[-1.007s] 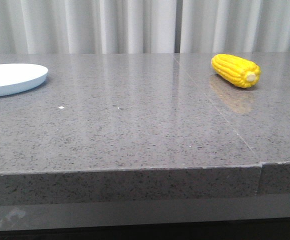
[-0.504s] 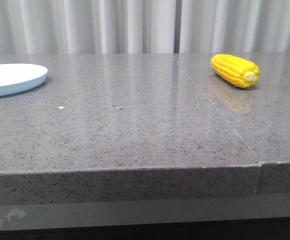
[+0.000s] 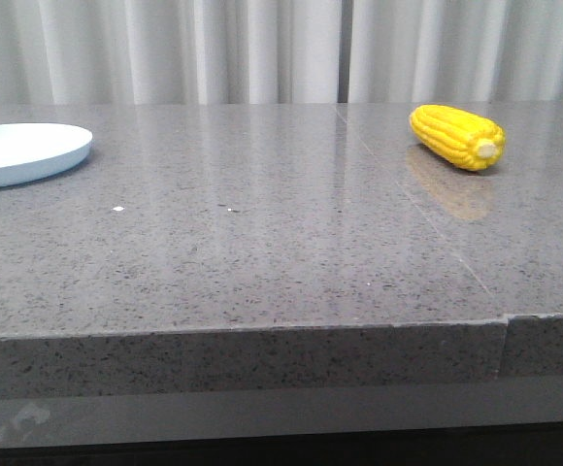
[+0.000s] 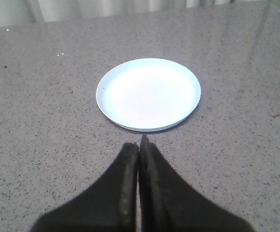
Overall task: Place corn on plate with both arms
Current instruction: 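Lower the left gripper onto the rim of the white plate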
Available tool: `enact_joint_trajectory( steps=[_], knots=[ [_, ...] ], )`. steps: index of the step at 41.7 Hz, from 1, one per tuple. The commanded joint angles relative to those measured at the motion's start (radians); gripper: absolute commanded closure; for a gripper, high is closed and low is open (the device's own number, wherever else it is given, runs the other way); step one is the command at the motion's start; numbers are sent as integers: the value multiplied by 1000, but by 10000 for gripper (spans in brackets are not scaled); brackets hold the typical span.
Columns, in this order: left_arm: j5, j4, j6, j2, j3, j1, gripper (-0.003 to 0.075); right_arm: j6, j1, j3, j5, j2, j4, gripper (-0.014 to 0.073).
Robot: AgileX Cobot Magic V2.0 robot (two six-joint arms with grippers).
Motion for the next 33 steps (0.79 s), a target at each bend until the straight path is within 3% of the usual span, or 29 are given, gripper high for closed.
enact_joint_trajectory(
  steps=[1, 5, 7, 10, 22, 33],
  knots=[
    [-55, -8, -8, 29, -34, -6, 551, -17, -2, -34, -66, 12, -4, 299],
    [-49, -8, -8, 45, -34, -6, 323, -17, -2, -34, -66, 12, -4, 90],
    [-45, -8, -8, 52, -34, -6, 232, -17, -2, -34, -67, 12, -4, 40],
    [-43, -8, -8, 65, -34, -6, 165, -17, -2, -34, -69, 12, -4, 11],
    [-3, 0, -8, 188, -66, -6, 166, -17, -2, -34, -66, 12, -4, 11],
    [22, 58, -8, 412, -187, 12, 166, -17, -2, -34, -66, 12, -4, 11]
  ],
)
